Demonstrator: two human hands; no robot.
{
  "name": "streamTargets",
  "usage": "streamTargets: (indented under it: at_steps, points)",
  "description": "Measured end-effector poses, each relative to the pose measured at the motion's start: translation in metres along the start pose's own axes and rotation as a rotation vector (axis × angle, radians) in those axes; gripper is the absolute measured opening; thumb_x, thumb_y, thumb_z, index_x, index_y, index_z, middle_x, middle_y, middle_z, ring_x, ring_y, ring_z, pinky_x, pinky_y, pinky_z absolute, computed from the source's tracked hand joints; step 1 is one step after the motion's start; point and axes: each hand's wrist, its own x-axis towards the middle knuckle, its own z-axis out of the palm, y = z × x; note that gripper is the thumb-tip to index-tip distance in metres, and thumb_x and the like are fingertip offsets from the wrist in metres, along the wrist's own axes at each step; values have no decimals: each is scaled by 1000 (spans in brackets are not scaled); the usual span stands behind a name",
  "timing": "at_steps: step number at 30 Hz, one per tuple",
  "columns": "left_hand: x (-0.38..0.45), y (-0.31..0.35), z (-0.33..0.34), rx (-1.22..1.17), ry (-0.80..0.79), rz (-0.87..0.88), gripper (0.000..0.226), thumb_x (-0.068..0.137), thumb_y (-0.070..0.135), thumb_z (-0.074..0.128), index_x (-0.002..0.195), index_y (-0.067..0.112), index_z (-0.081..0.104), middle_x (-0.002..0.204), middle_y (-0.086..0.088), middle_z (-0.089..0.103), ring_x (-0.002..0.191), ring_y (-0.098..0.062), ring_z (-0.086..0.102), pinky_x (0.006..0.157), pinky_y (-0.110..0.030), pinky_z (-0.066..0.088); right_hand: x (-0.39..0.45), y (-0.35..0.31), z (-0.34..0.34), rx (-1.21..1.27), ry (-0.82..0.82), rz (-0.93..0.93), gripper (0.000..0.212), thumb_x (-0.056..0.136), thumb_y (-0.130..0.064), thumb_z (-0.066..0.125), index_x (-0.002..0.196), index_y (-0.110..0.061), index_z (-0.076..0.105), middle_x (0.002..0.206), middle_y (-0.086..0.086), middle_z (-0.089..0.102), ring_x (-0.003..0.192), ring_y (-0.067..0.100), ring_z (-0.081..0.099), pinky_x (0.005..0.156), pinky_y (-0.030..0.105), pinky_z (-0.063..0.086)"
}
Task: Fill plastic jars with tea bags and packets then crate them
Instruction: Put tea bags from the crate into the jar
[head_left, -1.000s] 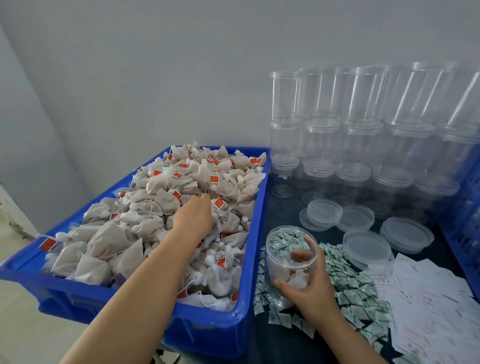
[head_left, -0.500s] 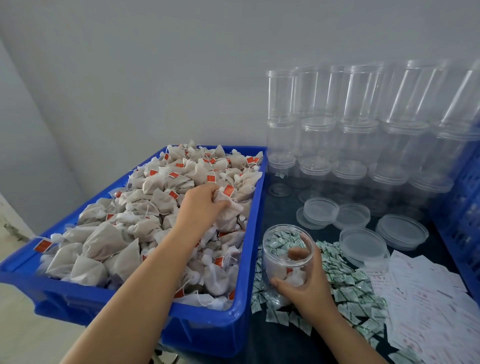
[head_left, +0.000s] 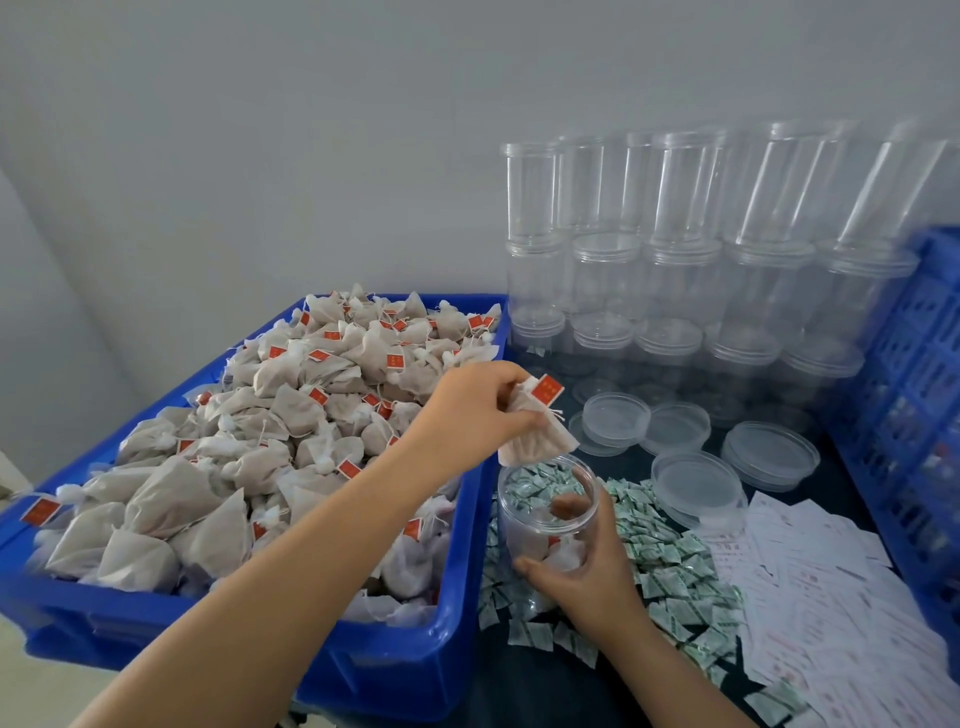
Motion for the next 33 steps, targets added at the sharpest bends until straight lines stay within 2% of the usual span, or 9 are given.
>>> streamTargets:
  at_steps: [6, 10, 15, 20, 22, 24, 27, 28, 33]
  points:
    - [-3, 13, 11, 101, -4, -9, 24, 83, 27, 68, 105, 24, 59, 81, 14, 57, 74, -2, 56, 58, -8, 36, 1, 1, -1, 12, -9, 28, 98, 49, -45, 87, 128, -68, 34, 117, -12, 51, 107, -10, 54, 81, 7, 48]
    - [-3, 23, 14, 182, -14, 18, 24, 85, 25, 63, 108, 19, 60, 88, 6, 61, 81, -10, 56, 64, -14, 39, 1, 6, -1, -3, -10, 59, 104, 48, -52, 86, 139, -49, 34, 111, -27, 51, 109, -8, 54, 82, 7, 47]
    - [-2, 28, 21, 332, -88, 1, 28, 90, 22, 58, 117, 16, 56, 103, -2, 63, 90, -18, 59, 79, -27, 48, 2, 7, -1, 1, -1, 62, 99, 49, -50, 87, 128, -69, 31, 106, -36, 51, 110, -10, 53, 82, 7, 47]
    - [-5, 27, 28, 427, -181, -34, 33, 88, 20, 59, 120, 15, 52, 94, -2, 57, 81, -18, 52, 67, -27, 39, 2, 7, 0, 12, 14, 55, 100, 49, -49, 89, 129, -69, 33, 113, -37, 53, 112, -11, 54, 82, 5, 47]
    - [-6, 26, 31, 459, -214, -42, 35, 88, 20, 60, 121, 15, 50, 84, 1, 49, 77, -17, 50, 65, -27, 38, 2, 8, 0, 15, 10, 59, 104, 50, -49, 91, 135, -64, 33, 119, -34, 55, 115, -7, 56, 86, 10, 50]
    - [-7, 26, 33, 494, -240, -46, 34, 89, 19, 59, 121, 14, 50, 79, 2, 48, 76, -19, 51, 64, -29, 40, 3, 9, 0, 38, -2, 64, 109, 51, -50, 94, 140, -58, 33, 126, -25, 58, 120, 1, 59, 93, 24, 54]
    - [-7, 26, 35, 549, -258, -40, 31, 89, 19, 58, 119, 13, 52, 88, -3, 56, 80, -23, 56, 67, -32, 47, 3, 11, 0, 39, -3, 76, 113, 49, -58, 93, 144, -55, 32, 134, -14, 59, 124, 8, 58, 101, 41, 53]
    - [-7, 26, 36, 565, -264, -30, 28, 89, 20, 57, 116, 13, 53, 85, -2, 54, 79, -23, 55, 67, -32, 47, 3, 11, 0, 37, -1, 79, 114, 48, -60, 93, 144, -55, 31, 135, -14, 58, 125, 7, 57, 101, 41, 53]
    - [-6, 28, 38, 632, -298, 7, 12, 89, 19, 56, 99, 14, 53, 68, 4, 40, 74, -20, 53, 63, -30, 43, 4, 12, 1, 54, -2, 82, 112, 48, -63, 91, 143, -58, 31, 131, -24, 59, 120, 0, 59, 85, 15, 54]
